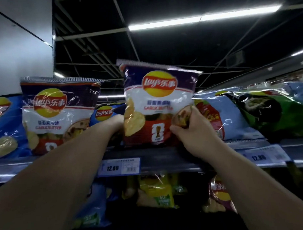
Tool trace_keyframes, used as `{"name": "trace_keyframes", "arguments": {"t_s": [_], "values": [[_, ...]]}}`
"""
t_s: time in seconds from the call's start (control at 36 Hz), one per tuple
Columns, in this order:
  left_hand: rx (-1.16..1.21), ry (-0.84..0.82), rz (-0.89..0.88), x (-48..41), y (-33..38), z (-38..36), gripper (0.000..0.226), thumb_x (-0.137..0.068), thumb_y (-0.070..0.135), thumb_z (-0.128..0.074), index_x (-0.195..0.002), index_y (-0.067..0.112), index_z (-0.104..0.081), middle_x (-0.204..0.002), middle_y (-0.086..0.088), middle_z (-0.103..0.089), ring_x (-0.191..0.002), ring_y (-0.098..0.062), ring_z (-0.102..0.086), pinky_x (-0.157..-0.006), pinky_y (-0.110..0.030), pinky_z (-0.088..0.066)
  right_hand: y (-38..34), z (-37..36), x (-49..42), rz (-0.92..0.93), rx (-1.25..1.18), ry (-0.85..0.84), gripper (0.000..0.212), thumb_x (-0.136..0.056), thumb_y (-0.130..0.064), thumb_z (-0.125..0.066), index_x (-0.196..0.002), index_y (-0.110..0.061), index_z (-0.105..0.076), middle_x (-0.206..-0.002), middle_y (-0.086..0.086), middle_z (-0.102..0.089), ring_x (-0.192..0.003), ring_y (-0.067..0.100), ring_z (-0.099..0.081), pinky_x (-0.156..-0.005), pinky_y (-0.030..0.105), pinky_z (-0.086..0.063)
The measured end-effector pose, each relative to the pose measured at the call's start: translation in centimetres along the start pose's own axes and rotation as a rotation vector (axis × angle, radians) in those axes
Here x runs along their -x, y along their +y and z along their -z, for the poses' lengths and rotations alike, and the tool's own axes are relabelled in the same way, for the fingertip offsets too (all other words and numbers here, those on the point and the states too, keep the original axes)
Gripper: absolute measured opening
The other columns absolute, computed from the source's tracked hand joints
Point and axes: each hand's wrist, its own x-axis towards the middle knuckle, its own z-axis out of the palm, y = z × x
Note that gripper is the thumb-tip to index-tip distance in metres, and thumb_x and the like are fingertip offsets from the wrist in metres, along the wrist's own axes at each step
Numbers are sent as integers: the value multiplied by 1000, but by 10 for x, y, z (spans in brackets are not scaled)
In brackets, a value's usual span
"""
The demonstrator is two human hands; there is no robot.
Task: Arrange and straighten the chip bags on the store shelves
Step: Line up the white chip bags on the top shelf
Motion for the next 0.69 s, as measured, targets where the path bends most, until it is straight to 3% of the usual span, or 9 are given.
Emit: {"name": "trace_keyframes", "arguments": {"t_s": [0.06,0.11,0.19,0.25,0.36,0.44,0.5,0.58,0.69], "values": [[-376,-12,-49,10,-2,5,26,-100,16,-51,-116,-2,-63,-107,-19,-66,-91,-31,-63,-76,-31,-52,1,4,-3,-7,-35,80,44,-89,-27,-74,-126,-22,-52,-120,-5,-64,-106,15,-60,-77,23,-45],[-616,11,-113,12,-3,7,33,-100,11,-49,-132,5,-55,-122,-16,-62,-99,-28,-60,-80,-33,-49,6,13,-8,-33,-8,143,46,-88,-30,-75,-127,-20,-54,-120,0,-66,-108,21,-61,-88,31,-47],[-588,85,-200,21,-5,11,49,-96,16,-62,-142,11,-47,-126,-13,-57,-100,-26,-55,-78,-32,-45,21,35,-14,-106,50,193,50,-80,-41,-75,-124,-23,-56,-117,2,-68,-109,27,-63,-100,43,-49],[-580,94,-220,26,-10,12,59,-92,17,-70,-145,12,-44,-132,-13,-55,-114,-29,-55,-87,-33,-47,31,48,-16,-122,53,167,48,-77,-41,-77,-119,-27,-59,-112,-1,-71,-106,25,-66,-100,49,-51],[-518,91,-265,33,-16,11,54,-88,17,-74,-136,10,-49,-129,-15,-59,-117,-32,-56,-100,-40,-48,35,60,-11,-71,34,48,27,-88,-17,-75,-109,-30,-64,-102,-10,-73,-100,16,-68,-94,37,-51],[-466,103,-287,38,-21,13,46,-89,13,-70,-131,9,-51,-123,-14,-60,-113,-31,-57,-98,-41,-48,34,59,-7,-50,55,-3,32,-87,-20,-76,-116,-28,-64,-106,-11,-74,-102,12,-68,-95,38,-53],[-449,134,-310,43,-23,14,45,-89,11,-68,-131,10,-50,-121,-13,-61,-111,-30,-57,-93,-37,-48,33,58,-5,-58,53,3,34,-87,-20,-76,-116,-28,-62,-107,-11,-72,-102,11,-66,-94,37,-51],[-420,145,-322,50,-25,16,42,-89,9,-64,-128,11,-49,-104,-6,-61,-91,-20,-57,-65,-28,-43,31,56,-4,-61,28,4,31,-86,-17,-76,-109,-29,-59,-103,-9,-70,-101,15,-65,-92,38,-52],[-189,82,-361,59,-27,13,41,-86,37,-75,-118,22,-53,-94,10,-61,-81,-5,-55,-60,-20,-37,29,56,-2,-72,-15,-55,37,-85,-18,-77,-112,-36,-59,-108,-9,-72,-105,14,-67,-97,44,-52]]}}
